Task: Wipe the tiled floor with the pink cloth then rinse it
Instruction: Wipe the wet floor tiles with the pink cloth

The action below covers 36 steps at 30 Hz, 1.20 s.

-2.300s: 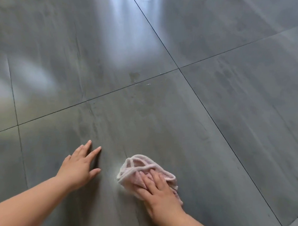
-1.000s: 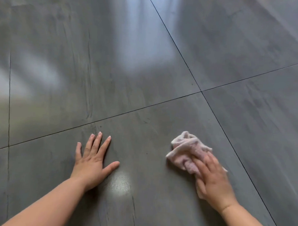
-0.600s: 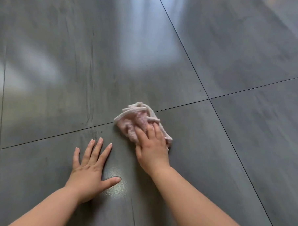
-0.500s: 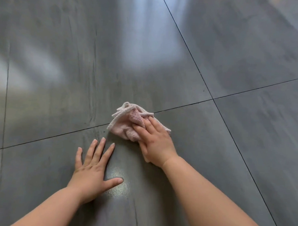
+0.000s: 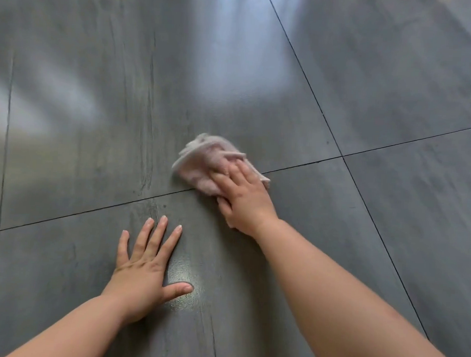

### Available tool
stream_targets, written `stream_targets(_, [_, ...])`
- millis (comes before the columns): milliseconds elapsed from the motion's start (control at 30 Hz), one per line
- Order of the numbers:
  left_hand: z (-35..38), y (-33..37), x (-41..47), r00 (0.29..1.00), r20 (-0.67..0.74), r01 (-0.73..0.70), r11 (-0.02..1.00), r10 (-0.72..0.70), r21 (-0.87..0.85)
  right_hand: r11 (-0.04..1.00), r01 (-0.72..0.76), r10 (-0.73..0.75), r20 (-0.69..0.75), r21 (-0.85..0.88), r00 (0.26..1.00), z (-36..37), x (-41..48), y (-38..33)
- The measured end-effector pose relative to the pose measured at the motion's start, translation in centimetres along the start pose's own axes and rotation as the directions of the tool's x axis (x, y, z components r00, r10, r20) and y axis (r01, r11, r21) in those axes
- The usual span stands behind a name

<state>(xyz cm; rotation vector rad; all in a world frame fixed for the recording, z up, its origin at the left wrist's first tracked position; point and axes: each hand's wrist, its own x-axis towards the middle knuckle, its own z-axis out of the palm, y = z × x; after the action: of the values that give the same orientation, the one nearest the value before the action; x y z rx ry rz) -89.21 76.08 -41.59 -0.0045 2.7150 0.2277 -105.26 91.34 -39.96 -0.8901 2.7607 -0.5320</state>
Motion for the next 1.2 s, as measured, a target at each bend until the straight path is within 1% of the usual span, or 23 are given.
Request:
stream_targets(33, [0.0, 0.0, 0.0, 1.000, 0.004, -0.005, 1.000, 0.005, -0.009, 0.990, 0.121, -0.122, -0.010, -0.070, 0.992, -0.3, -0.1, 1.3])
stream_targets(67, [-0.1, 0.1, 0.0, 1.000, 0.001, 0.000, 1.000, 0.000, -0.016, 0.987, 0.132, -0.136, -0.030, -0.096, 0.990, -1.1, -0.1, 2.9])
stream_targets(133, [-0.2, 0.0, 0.0, 1.000, -0.010, 0.014, 1.000, -0.014, -0.004, 0.993, -0.079, 0.073, -0.065, -0.092, 0.995, -2.9, -0.7, 7.3])
stream_targets(200, [-0.3, 0.0, 0.0, 0.999, -0.012, 0.030, 1.000, -0.030, 0.004, 0.940, -0.328, 0.316, -0.130, -0.091, 0.940, -4.9, -2.8, 11.9])
stream_targets(233, [-0.3, 0.2, 0.1, 0.999, -0.007, 0.036, 0.999, -0.036, -0.003, 0.891, -0.448, 0.432, -0.163, -0.072, 0.887, -6.1, -4.2, 13.7])
stream_targets(300, [-0.3, 0.2, 0.0, 0.999, 0.023, 0.047, 0.999, -0.047, -0.007, 0.741, -0.671, 0.663, -0.197, 0.037, 0.722, -7.3, -7.0, 15.2])
stream_targets(367, [-0.3, 0.4, 0.0, 1.000, 0.013, 0.028, 1.000, -0.028, 0.011, 0.585, -0.800, 0.804, -0.221, 0.133, 0.552, -6.6, -8.5, 14.3])
stream_targets(400, [-0.3, 0.6, 0.1, 0.999, 0.025, 0.022, 0.999, -0.023, 0.025, 0.550, -0.817, 0.829, -0.239, 0.175, 0.506, -5.7, -8.4, 13.0])
stream_targets(433, [-0.3, 0.8, 0.1, 0.998, 0.059, 0.018, 0.999, -0.020, 0.046, 0.560, -0.808, 0.820, -0.256, 0.182, 0.511, -4.5, -8.2, 11.4])
stream_targets(500, [-0.9, 1.0, -0.3, 0.991, 0.125, 0.040, 0.996, -0.049, 0.075, 0.713, -0.699, 0.678, -0.315, 0.061, 0.664, -1.8, -7.9, 7.2])
stream_targets(567, [-1.4, 1.1, -0.2, 0.986, 0.135, 0.098, 0.995, -0.093, -0.028, 0.866, -0.496, 0.463, -0.270, -0.066, 0.844, 0.4, -8.4, 2.6])
stream_targets(600, [-1.7, 1.3, 0.0, 0.989, 0.067, 0.137, 0.986, -0.131, -0.094, 0.925, -0.363, 0.332, -0.227, -0.114, 0.916, 1.2, -9.4, 0.9])
stream_targets(633, [-2.4, 1.6, -0.2, 0.980, 0.096, 0.183, 0.976, -0.172, -0.119, 0.971, -0.195, 0.170, -0.175, -0.138, 0.970, 1.8, -10.8, 0.0])
stream_targets(700, [-3.1, 2.2, -0.5, 0.966, 0.179, 0.203, 0.975, -0.185, -0.089, 0.978, 0.109, -0.124, -0.077, -0.180, 0.989, 1.8, -14.0, 0.7])
stream_targets(767, [-3.8, 2.9, -0.7, 0.945, 0.242, 0.234, 0.972, -0.219, -0.036, 0.951, 0.185, -0.200, -0.034, -0.248, 0.979, 0.8, -17.6, 4.1])
stream_targets(833, [-4.5, 3.7, -1.1, 0.944, 0.246, 0.229, 0.974, -0.222, 0.000, 0.957, 0.022, -0.057, -0.113, -0.289, 0.992, -0.5, -21.6, 8.5])
stream_targets(900, [-4.6, 4.1, -1.8, 0.943, 0.254, 0.207, 0.977, -0.214, 0.054, 0.937, -0.267, 0.224, -0.200, -0.224, 0.954, -1.8, -25.9, 11.8])
stream_targets(933, [-4.4, 4.1, -2.3, 0.945, 0.255, 0.193, 0.979, -0.205, 0.069, 0.895, -0.419, 0.375, -0.253, -0.151, 0.892, -2.4, -27.8, 12.2])
stream_targets(1000, [-4.2, 4.3, -3.4, 0.944, 0.268, 0.178, 0.981, -0.191, 0.072, 0.684, -0.729, 0.703, -0.303, 0.041, 0.643, -2.7, -30.0, 11.1])
stream_targets(1033, [-4.1, 4.5, -3.8, 0.940, 0.283, 0.178, 0.982, -0.191, 0.069, 0.581, -0.809, 0.790, -0.300, 0.091, 0.534, -2.3, -30.5, 10.0])
stream_targets(1067, [-4.2, 4.7, -4.2, 0.936, 0.296, 0.177, 0.981, -0.191, 0.076, 0.546, -0.832, 0.810, -0.312, 0.097, 0.496, -1.5, -30.9, 8.8])
stream_targets(1133, [-4.4, 5.0, -4.6, 0.928, 0.318, 0.169, 0.980, -0.195, 0.107, 0.564, -0.824, 0.790, -0.326, 0.053, 0.520, 0.2, -30.7, 5.3])
stream_targets(1200, [-4.5, 5.0, -4.7, 0.925, 0.326, 0.169, 0.979, -0.196, 0.111, 0.714, -0.698, 0.630, -0.380, -0.062, 0.678, 2.4, -30.3, 1.5])
